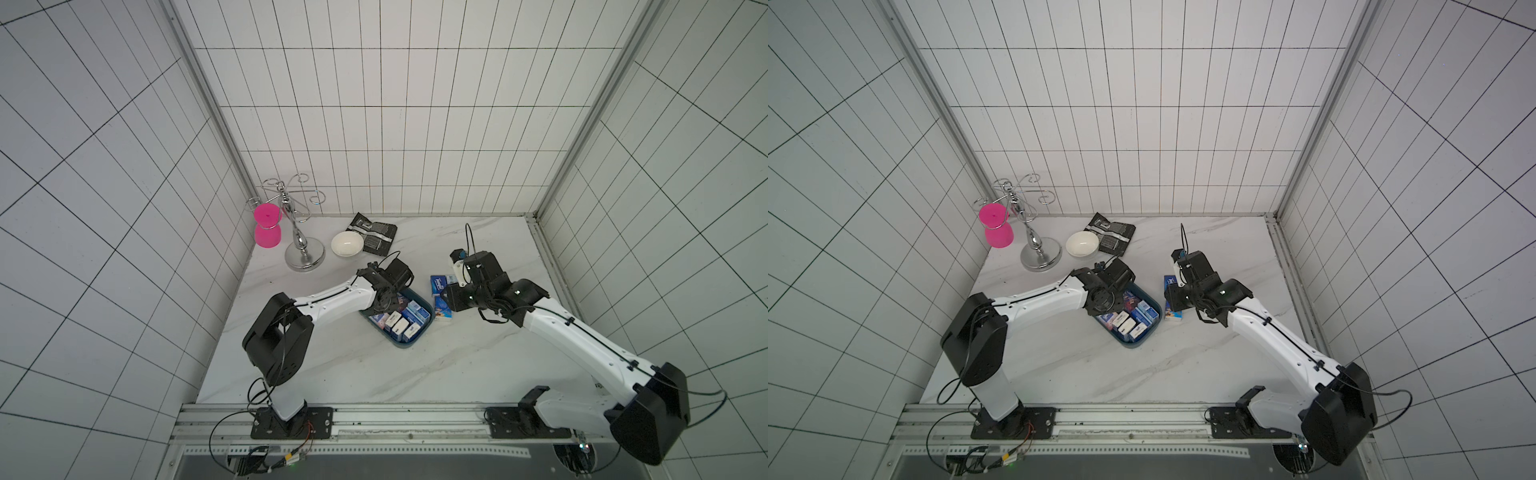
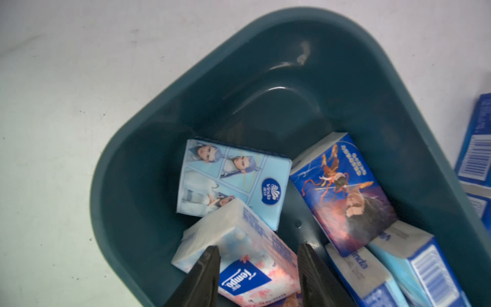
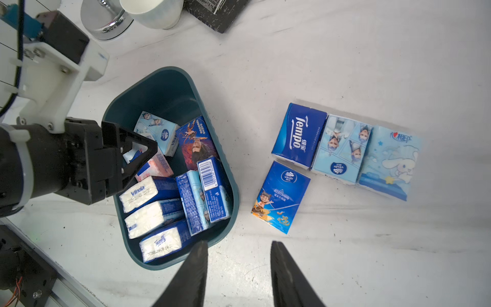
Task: Take the pocket tissues out of the storage box
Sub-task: Pick up the pocket tissues from the storage box.
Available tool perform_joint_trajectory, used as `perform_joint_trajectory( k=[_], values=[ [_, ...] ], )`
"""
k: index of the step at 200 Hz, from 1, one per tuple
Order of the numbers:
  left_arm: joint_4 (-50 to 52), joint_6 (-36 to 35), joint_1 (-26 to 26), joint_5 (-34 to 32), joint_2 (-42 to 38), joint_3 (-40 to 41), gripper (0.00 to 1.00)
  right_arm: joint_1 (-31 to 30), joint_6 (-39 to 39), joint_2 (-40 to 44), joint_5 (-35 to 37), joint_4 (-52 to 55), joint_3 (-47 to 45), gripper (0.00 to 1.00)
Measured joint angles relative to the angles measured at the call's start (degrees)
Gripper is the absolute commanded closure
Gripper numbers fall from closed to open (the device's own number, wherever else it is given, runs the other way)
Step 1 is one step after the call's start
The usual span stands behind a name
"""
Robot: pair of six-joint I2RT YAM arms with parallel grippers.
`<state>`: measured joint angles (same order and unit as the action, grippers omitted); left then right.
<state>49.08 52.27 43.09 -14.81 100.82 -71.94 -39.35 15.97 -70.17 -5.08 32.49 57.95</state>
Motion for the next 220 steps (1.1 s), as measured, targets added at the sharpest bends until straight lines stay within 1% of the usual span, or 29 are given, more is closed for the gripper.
perform_joint_trajectory(
  k=[23, 48, 56, 86, 148, 190, 220],
  values=[
    [1.07, 0.07, 0.11, -1.31, 1.2, -1.07, 0.48, 0.98, -0.13, 0.17, -0.31, -0.02, -1.33, 0.57],
    [1.07, 0.0, 0.11, -0.74, 2.21, -1.14, 0.47, 1.64, -0.17, 0.2, -1.01, -0.09, -1.66, 0.57],
    [0.94, 0.0, 0.11, -0.37, 2.8, -1.16, 0.48, 1.81, -0.17, 0.17, -1.36, -0.17, -1.66, 0.57],
    [0.5, 0.0, 0.04, 1.14, 5.31, -1.27, 0.65, 1.9, -0.15, 0.2, -2.27, -0.48, -1.66, 0.57],
    [-3.48, -1.09, -1.16, 4.46, 5.31, -0.46, 1.0, 1.9, -0.13, 0.22, -2.56, -0.48, -1.66, 0.57],
    [-5.64, -1.79, -1.77, 6.16, 4.15, 1.05, 1.0, 1.9, -0.09, 0.22, -2.58, -0.48, -1.66, 0.57],
    [-6.78, -2.34, -1.97, 6.78, 1.95, 2.29, 1.0, 1.9, 0.17, 0.22, -2.64, -0.48, -1.66, 0.57]
  ],
)
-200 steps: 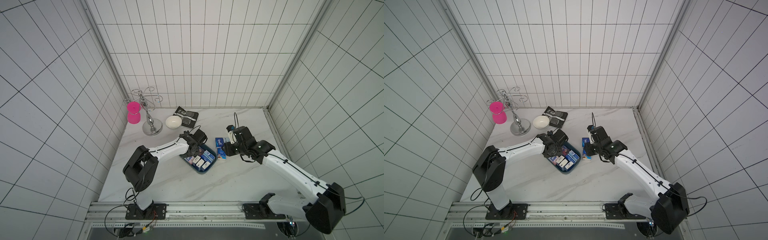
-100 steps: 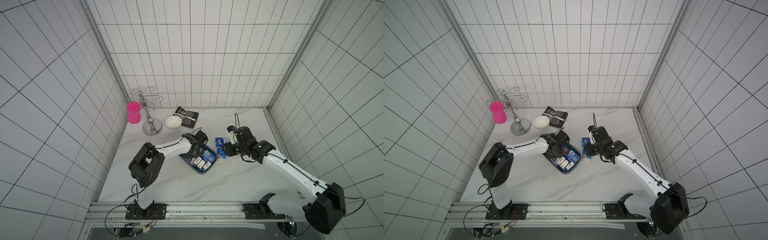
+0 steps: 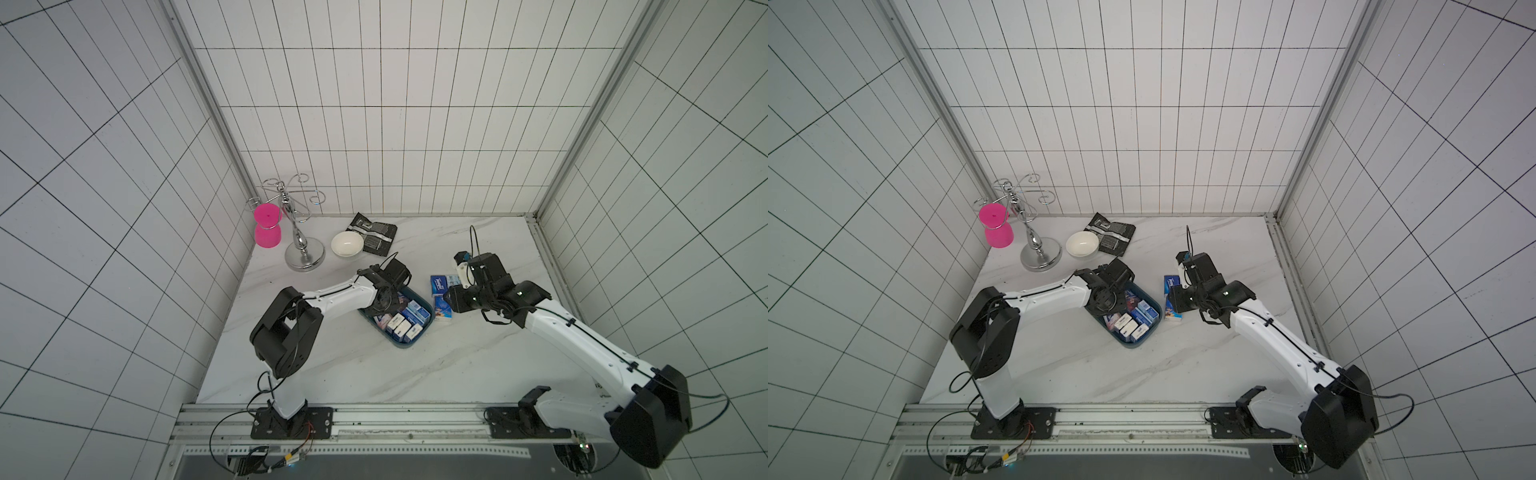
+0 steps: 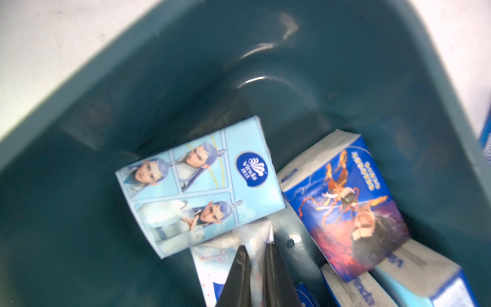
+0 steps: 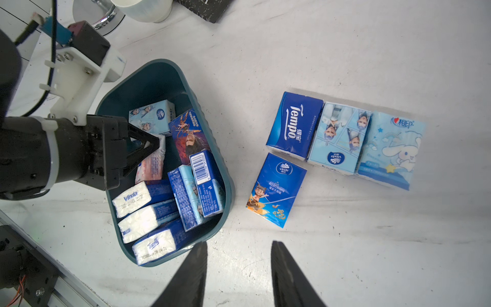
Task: Take the pocket tissues out of the storage box
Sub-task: Pick up the pocket tissues from the storage box, then place the pocket tissues at the center of the board.
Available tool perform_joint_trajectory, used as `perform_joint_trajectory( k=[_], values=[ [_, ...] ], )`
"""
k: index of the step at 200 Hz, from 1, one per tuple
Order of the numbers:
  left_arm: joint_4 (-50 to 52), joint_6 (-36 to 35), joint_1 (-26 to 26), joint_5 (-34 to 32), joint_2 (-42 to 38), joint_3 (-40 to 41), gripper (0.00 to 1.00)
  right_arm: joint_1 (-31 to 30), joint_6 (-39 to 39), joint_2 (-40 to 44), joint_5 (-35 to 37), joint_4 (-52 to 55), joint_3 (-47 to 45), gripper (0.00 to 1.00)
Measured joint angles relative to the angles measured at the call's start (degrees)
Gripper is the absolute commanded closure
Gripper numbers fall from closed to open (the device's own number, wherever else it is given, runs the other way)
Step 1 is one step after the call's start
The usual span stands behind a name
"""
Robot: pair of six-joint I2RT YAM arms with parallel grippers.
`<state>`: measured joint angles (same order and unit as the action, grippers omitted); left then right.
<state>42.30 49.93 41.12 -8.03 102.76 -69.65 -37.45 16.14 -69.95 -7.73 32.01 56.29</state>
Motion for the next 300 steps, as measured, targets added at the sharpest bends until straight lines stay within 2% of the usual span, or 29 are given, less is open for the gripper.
perform_joint_trajectory(
  k=[65, 102, 130, 173, 204, 230, 258, 300],
  values=[
    [-0.96, -1.79, -0.85, 0.57, -5.57, 0.39, 1.0, 0.0, 0.22, -0.02, -0.79, -0.02, 0.0, 0.57],
    [-1.05, -2.99, -0.85, 0.57, -6.38, -0.26, 1.0, -0.63, 0.22, -0.24, -3.61, -0.66, 0.0, 0.58],
    [-0.83, -3.74, -0.66, 0.09, -7.63, -1.53, 1.0, -0.57, 1.31, 0.57, -2.73, -0.94, 0.0, 0.57],
    [-0.09, -5.73, 2.4, -1.62, -11.28, -6.23, 1.0, 8.0, 3.61, 4.7, -1.95, -0.83, -0.07, 0.57],
    [-0.09, -6.86, 6.73, -2.25, -11.21, -10.4, 1.0, 13.27, 5.16, 6.38, -0.11, -0.39, -1.31, 0.57],
    [-0.59, -7.43, 12.22, -2.34, -7.69, -15.21, 1.0, 19.78, 7.02, 7.37, 2.03, -0.28, -3.58, 0.57],
    [-1.6, -8.55, 17.33, -1.16, 1.18, -23.54, 1.0, 25.9, 8.94, 9.14, 4.26, 0.66, -5.05, 0.57],
    [-3.13, -10.03, 19.3, 2.36, 13.99, -32.68, 1.0, 30.45, 9.88, 14.36, 7.96, 2.12, -5.05, 0.56]
  ],
)
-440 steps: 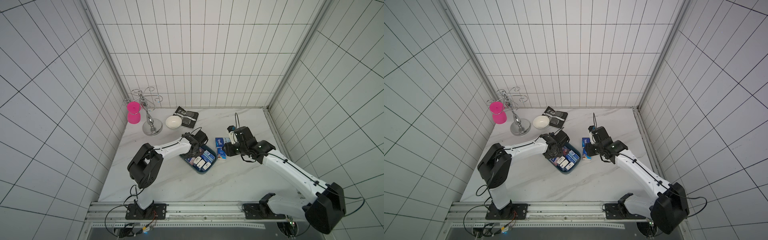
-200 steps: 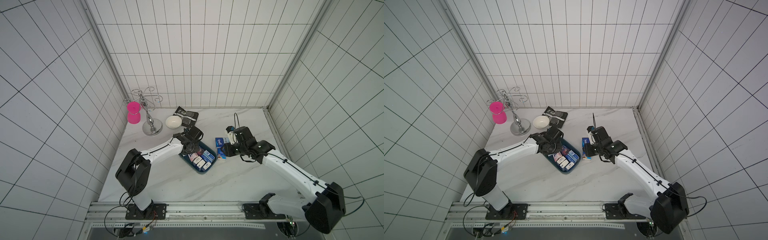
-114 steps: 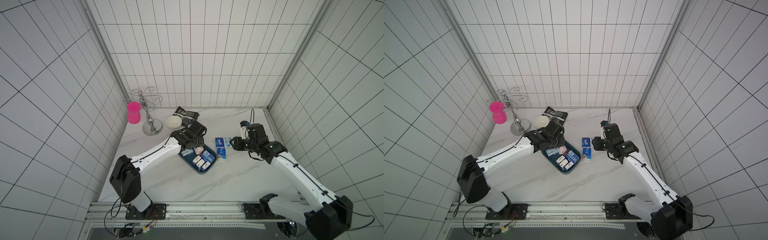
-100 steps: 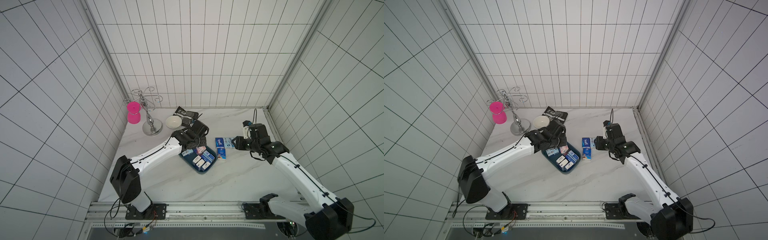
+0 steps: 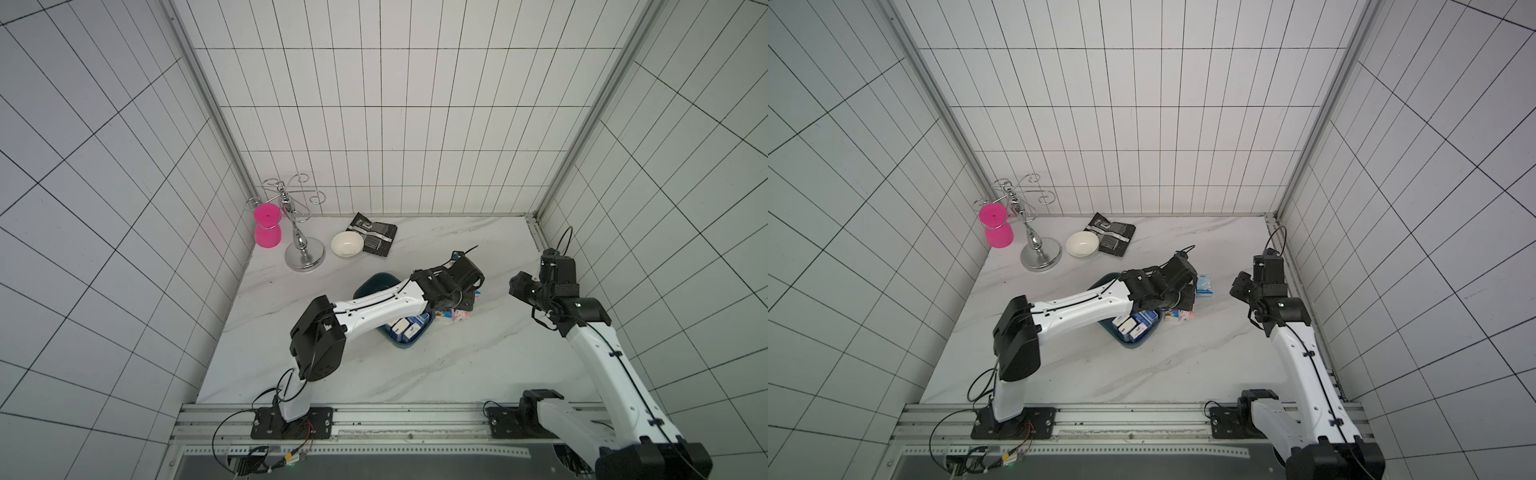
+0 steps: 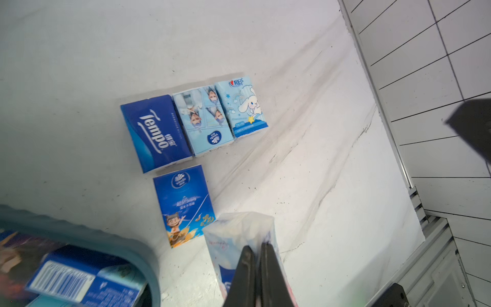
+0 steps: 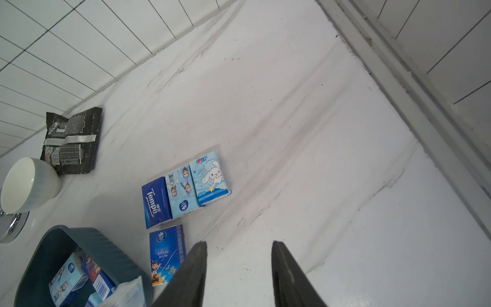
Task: Take the pocket tissues out of the storage box
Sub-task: Place the pocket tissues at the center of the board.
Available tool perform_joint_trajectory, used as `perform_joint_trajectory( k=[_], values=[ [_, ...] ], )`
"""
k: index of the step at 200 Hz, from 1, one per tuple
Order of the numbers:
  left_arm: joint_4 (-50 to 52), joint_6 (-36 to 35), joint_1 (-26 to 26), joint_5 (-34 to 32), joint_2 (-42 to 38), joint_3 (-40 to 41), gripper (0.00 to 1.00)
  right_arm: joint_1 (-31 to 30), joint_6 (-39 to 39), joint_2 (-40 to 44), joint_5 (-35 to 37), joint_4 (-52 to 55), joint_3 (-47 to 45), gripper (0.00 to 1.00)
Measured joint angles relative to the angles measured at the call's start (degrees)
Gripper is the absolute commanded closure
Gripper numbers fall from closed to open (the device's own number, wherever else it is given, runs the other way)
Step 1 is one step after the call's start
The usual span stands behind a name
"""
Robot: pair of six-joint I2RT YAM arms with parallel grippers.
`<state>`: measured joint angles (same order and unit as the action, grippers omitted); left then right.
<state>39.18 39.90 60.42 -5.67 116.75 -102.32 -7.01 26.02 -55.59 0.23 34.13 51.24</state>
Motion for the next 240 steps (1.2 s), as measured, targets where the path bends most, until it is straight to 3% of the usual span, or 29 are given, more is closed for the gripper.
perform_joint_trajectory(
  k=[62, 118, 176, 205, 240],
  values=[
    [-0.11, -2.32, -0.2, 1.25, 9.99, -9.03, 1.0, 1.01, -0.09, 1.07, 0.74, 1.31, 0.0, 0.56],
    [0.59, -2.4, -0.44, -0.13, 14.34, -10.12, 1.0, 1.03, -0.92, 0.17, 0.0, 1.14, -1.18, 0.55],
    [0.15, -1.55, -1.68, 2.86, 15.1, -9.88, 0.62, 1.03, -2.03, -0.68, -0.11, 1.31, -1.77, 0.54],
    [-2.54, -1.49, -2.64, 5.27, 11.82, -5.42, 0.6, 1.05, -2.71, -2.16, -1.44, 1.4, -1.77, 0.54],
    [-5.31, -0.87, -4.37, 6.71, 0.92, 2.25, 0.6, 0.46, -2.62, -3.34, -3.91, 1.55, -2.32, 0.54]
  ],
)
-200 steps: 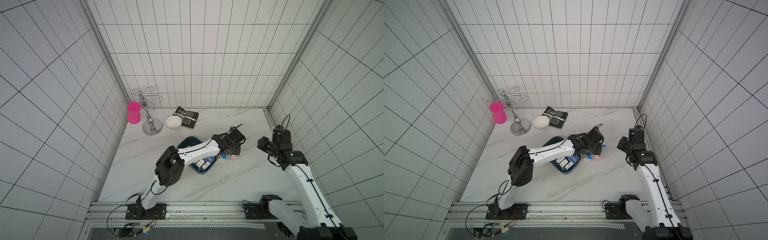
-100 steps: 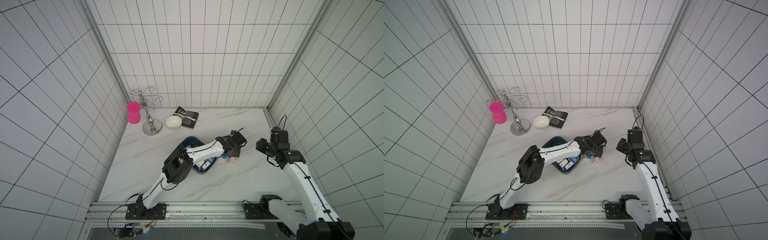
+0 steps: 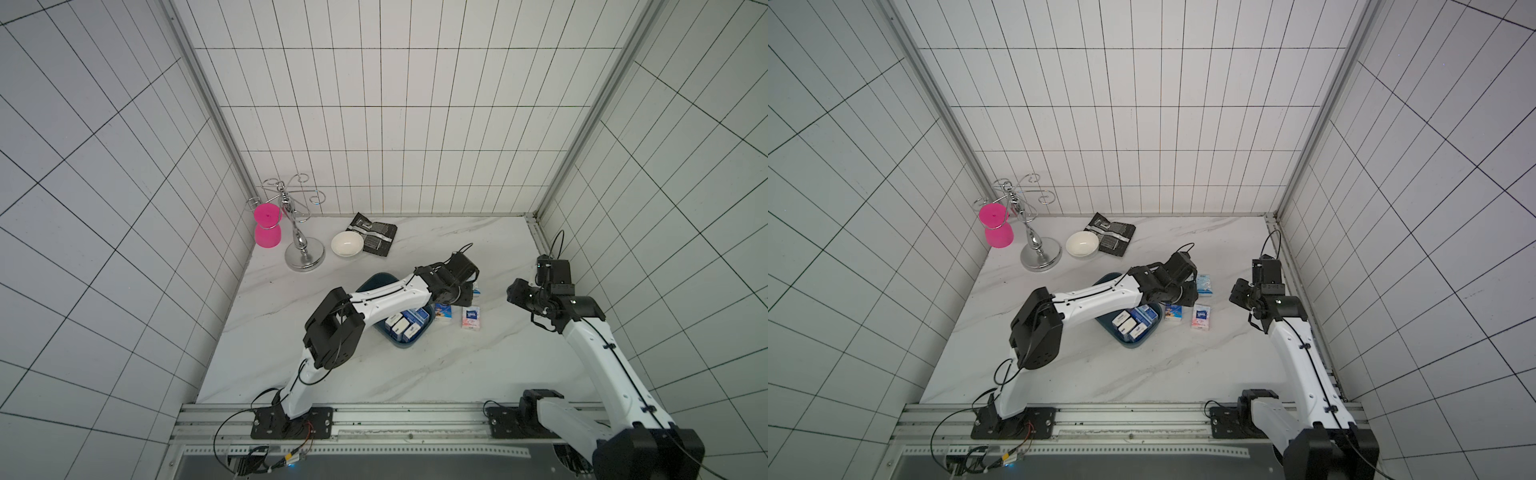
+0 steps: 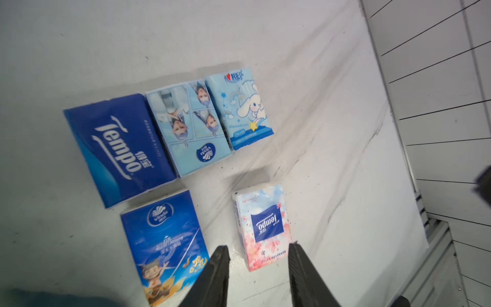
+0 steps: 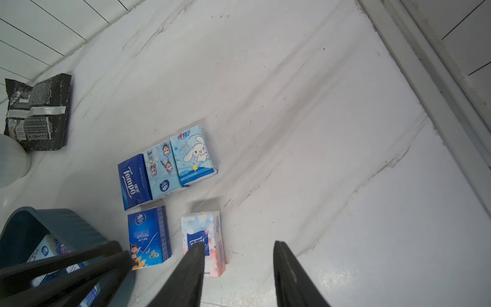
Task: Take the pocket tissues out of the storage box
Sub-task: Place the pocket tissues at the center of the board, then move the pocket tissues to the center of the board.
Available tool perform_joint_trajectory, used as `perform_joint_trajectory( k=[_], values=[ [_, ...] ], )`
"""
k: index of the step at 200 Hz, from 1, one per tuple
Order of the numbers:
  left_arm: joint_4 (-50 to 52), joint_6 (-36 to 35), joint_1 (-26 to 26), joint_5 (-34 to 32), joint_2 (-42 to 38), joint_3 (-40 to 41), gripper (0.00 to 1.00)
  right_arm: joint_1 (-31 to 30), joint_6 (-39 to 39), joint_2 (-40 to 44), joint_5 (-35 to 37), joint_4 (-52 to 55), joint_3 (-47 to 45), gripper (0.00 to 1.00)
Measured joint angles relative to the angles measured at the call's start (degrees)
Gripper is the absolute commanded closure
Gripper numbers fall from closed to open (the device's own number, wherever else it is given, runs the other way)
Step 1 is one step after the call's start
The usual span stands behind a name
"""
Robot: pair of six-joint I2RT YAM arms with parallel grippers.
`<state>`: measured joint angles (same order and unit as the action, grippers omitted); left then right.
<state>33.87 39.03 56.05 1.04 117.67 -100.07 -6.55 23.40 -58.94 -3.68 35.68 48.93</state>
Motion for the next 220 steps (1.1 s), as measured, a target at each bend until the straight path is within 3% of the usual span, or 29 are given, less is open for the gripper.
perform_joint_trajectory(
  k=[49, 107, 156, 220],
  values=[
    [-3.02, -0.26, -3.26, -9.03, -19.58, 16.72, 0.59, -6.45, 2.27, -1.79, -3.15, -1.81, -5.7, 0.56],
    [-2.67, 1.49, -5.81, -17.29, -31.28, 34.47, 0.59, -9.73, 5.05, -9.14, -8.17, -8.61, -13.09, 0.63],
    [-3.08, 1.49, -8.59, -21.88, -39.36, 38.25, 0.59, -10.73, 5.33, -14.84, -9.62, -14.78, -13.18, 0.71],
    [-3.23, 1.51, -9.66, -22.84, -40.04, 39.01, 0.59, -10.73, 4.11, -17.35, -8.92, -17.46, -13.16, 0.78]
  ],
)
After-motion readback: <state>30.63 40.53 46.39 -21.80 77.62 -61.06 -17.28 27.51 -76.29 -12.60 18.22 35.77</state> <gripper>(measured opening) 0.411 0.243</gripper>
